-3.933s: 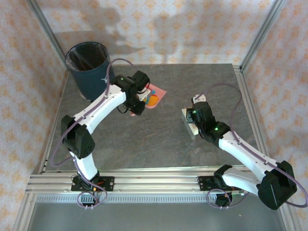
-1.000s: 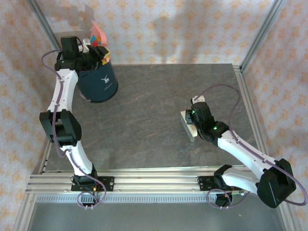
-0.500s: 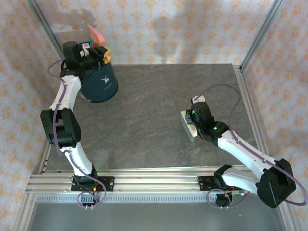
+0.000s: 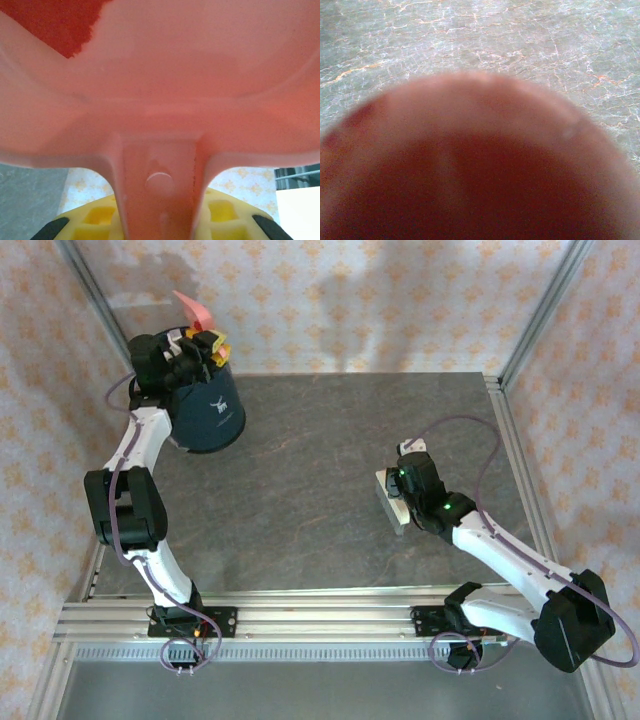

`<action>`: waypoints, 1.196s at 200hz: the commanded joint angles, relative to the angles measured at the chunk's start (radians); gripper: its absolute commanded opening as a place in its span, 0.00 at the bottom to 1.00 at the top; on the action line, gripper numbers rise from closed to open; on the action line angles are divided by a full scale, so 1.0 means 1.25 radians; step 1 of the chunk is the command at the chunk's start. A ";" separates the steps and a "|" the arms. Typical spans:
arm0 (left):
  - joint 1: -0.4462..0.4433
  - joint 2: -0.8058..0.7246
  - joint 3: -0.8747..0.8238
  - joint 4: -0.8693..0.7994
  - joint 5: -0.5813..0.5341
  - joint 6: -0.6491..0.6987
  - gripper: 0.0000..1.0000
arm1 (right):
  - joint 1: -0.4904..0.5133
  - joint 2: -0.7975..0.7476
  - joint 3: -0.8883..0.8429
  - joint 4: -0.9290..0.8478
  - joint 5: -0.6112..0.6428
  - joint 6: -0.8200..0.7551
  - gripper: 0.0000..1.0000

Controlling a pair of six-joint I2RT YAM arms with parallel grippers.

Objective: Sweep away the paper scraps from the table

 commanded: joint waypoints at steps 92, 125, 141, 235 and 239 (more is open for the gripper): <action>0.008 -0.051 -0.117 0.343 -0.053 -0.265 0.00 | 0.002 -0.006 -0.010 0.003 0.018 0.018 0.00; 0.007 -0.056 -0.161 0.434 -0.088 -0.355 0.00 | 0.001 -0.006 -0.010 0.003 0.021 0.018 0.00; 0.008 -0.058 -0.174 0.472 -0.103 -0.393 0.00 | 0.001 -0.006 -0.011 0.002 0.022 0.019 0.00; 0.007 -0.074 -0.208 0.528 -0.122 -0.450 0.00 | 0.001 0.001 -0.008 0.001 0.025 0.027 0.00; 0.007 -0.076 -0.208 0.524 -0.120 -0.444 0.00 | 0.001 0.001 -0.008 0.001 0.027 0.027 0.00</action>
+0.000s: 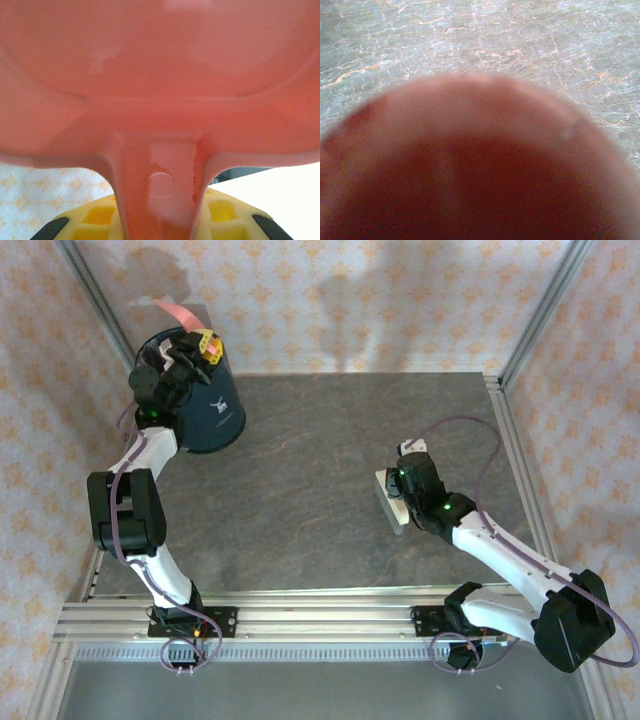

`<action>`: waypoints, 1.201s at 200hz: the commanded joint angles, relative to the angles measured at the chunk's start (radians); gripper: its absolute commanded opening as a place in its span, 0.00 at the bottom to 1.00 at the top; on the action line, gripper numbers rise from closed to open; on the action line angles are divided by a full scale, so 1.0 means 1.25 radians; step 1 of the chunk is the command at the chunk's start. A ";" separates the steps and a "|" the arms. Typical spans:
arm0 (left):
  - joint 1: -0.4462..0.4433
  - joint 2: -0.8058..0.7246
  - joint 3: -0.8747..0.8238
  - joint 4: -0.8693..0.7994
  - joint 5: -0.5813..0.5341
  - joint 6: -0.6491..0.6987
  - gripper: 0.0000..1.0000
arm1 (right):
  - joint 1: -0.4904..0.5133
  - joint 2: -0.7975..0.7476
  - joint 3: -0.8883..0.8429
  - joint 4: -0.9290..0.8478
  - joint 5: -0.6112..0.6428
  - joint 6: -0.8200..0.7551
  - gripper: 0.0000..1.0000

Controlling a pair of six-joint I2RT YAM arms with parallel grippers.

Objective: Sweep away the paper scraps from the table

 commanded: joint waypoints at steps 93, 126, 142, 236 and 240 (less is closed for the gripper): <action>0.008 -0.102 0.012 -0.250 0.074 0.188 0.00 | 0.002 -0.019 -0.017 0.021 0.024 0.018 0.00; 0.008 -0.117 0.030 -0.353 0.097 0.289 0.00 | 0.002 -0.019 -0.020 0.029 0.023 0.019 0.00; 0.008 -0.132 0.054 -0.456 0.106 0.380 0.00 | 0.001 -0.018 -0.020 0.032 0.022 0.022 0.00; 0.007 -0.182 0.240 -1.103 0.030 0.908 0.00 | 0.001 -0.014 -0.027 0.040 0.023 0.025 0.00; 0.008 -0.183 0.249 -1.127 0.026 0.933 0.00 | 0.001 -0.014 -0.027 0.039 0.024 0.026 0.00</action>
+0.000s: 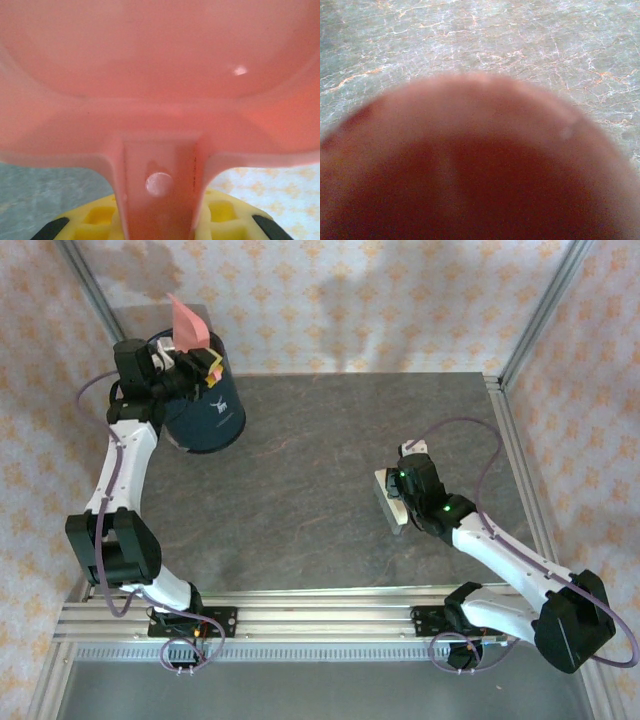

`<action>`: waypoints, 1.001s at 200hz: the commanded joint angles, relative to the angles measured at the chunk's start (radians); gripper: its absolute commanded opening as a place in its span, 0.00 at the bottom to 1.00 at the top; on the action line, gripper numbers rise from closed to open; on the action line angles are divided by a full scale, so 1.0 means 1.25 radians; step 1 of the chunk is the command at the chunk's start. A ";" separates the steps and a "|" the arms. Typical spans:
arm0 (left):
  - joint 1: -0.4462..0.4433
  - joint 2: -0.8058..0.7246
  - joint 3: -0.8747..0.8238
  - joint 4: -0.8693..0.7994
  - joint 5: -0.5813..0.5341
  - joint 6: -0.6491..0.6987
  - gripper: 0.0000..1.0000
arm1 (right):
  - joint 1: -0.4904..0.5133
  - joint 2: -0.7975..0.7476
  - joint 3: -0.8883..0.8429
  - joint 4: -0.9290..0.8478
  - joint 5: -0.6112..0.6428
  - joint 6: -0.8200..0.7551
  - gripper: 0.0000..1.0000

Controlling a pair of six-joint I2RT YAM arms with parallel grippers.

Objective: Sweep away the paper scraps from the table

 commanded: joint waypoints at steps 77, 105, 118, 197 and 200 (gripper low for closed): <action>-0.065 0.051 0.315 -0.749 -0.253 0.711 0.00 | 0.000 -0.010 -0.021 0.031 0.018 0.020 0.00; -0.112 0.066 0.341 -0.829 -0.350 0.802 0.00 | -0.001 -0.010 -0.022 0.031 0.014 0.023 0.00; -0.134 0.075 0.347 -0.859 -0.394 0.833 0.00 | 0.000 -0.011 -0.023 0.031 0.015 0.022 0.00; -0.240 0.140 0.343 -0.941 -0.563 0.916 0.00 | -0.004 -0.011 -0.025 0.031 0.016 0.026 0.00; -0.245 0.142 0.341 -0.941 -0.567 0.917 0.00 | -0.005 -0.011 -0.026 0.031 0.016 0.025 0.00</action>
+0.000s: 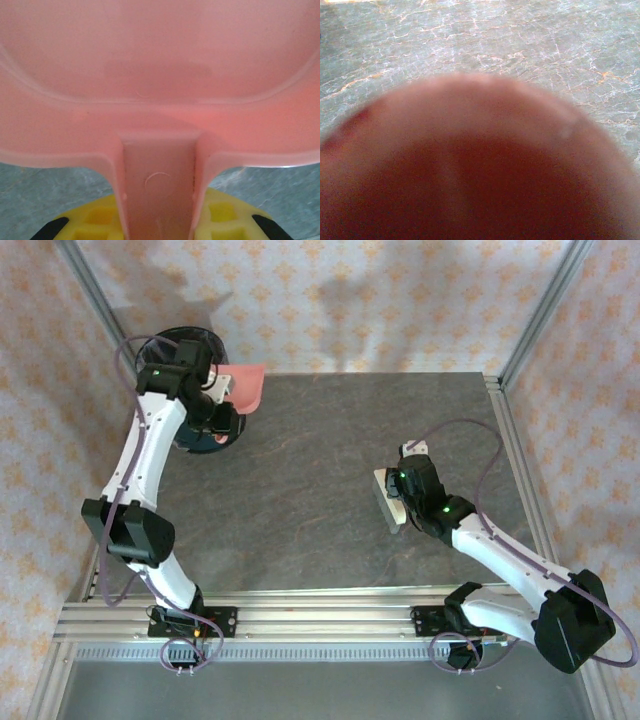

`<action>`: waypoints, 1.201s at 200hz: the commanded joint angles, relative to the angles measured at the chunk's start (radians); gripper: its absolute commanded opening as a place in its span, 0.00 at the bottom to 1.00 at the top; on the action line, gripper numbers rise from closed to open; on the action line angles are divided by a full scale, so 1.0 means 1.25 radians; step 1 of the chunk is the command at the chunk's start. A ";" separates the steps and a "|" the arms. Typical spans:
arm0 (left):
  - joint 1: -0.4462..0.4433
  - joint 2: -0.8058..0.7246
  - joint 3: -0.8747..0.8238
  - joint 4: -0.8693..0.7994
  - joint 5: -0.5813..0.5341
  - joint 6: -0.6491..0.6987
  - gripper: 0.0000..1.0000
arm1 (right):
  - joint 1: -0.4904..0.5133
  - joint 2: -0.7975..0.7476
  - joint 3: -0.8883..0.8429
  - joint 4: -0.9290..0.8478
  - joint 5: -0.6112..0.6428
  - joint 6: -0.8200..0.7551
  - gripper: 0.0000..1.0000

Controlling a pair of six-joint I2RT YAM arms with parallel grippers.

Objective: Sweep away the paper scraps from the table

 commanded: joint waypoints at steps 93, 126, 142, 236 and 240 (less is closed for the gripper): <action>-0.176 0.117 -0.024 -0.010 -0.157 0.060 0.00 | -0.006 -0.018 -0.013 -0.001 0.026 0.017 0.00; -0.220 0.162 -0.023 -0.002 -0.162 0.062 0.00 | -0.007 -0.030 -0.016 0.000 0.037 0.017 0.00; -0.238 0.195 -0.022 0.002 -0.158 0.062 0.00 | -0.007 -0.037 -0.018 0.002 0.042 0.017 0.00; -0.311 0.313 -0.028 0.038 -0.124 0.057 0.00 | -0.008 -0.060 -0.023 -0.009 0.063 0.013 0.00; -0.314 0.316 -0.029 0.038 -0.124 0.056 0.00 | -0.008 -0.060 -0.023 -0.009 0.063 0.012 0.00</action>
